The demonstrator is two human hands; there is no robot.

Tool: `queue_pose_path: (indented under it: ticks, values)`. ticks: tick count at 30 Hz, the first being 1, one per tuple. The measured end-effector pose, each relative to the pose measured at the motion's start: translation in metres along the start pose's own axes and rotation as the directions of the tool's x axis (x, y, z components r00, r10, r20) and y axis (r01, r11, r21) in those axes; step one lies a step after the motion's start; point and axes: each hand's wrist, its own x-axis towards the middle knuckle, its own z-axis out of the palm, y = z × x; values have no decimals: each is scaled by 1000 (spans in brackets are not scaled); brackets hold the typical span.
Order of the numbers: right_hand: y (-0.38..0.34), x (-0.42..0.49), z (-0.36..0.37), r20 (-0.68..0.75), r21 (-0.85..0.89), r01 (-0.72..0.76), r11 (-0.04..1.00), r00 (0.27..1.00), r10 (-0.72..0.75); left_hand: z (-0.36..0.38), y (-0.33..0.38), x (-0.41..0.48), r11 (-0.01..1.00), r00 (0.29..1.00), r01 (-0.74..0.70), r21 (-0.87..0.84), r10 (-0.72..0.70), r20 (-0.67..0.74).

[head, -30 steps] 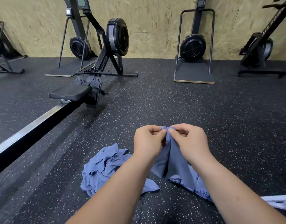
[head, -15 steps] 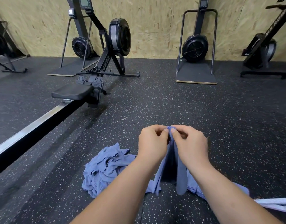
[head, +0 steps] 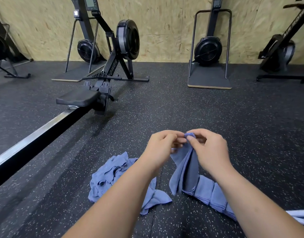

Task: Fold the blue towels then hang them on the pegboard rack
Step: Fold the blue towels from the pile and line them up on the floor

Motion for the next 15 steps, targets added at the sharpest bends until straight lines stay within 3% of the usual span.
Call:
queue_pose_path:
  ticks: [2, 4, 6, 11, 15]
  values:
    - [3, 4, -5, 9, 18, -4, 1000, 1000, 4, -10, -10, 8, 968, 994, -85, 237, 100, -54]
    - [4, 7, -11, 23, 77, -3, 997, 1000, 1, -20, -20, 12, 789, 977, -146, 596, 211, -40]
    - [4, 10, -16, 27, 125, 10, 992, 1000, -13, -26, -28, 14, 597, 977, -138, 791, 215, 9]
    - [5, 17, -22, -20, 189, 12, 982, 1000, -8, -32, -36, 15, 376, 989, -110, 920, 133, 64]
    - [14, 19, -31, -76, -4, 18, 1000, 997, -18, -39, -27, 16, 301, 950, -128, 945, 309, 30]
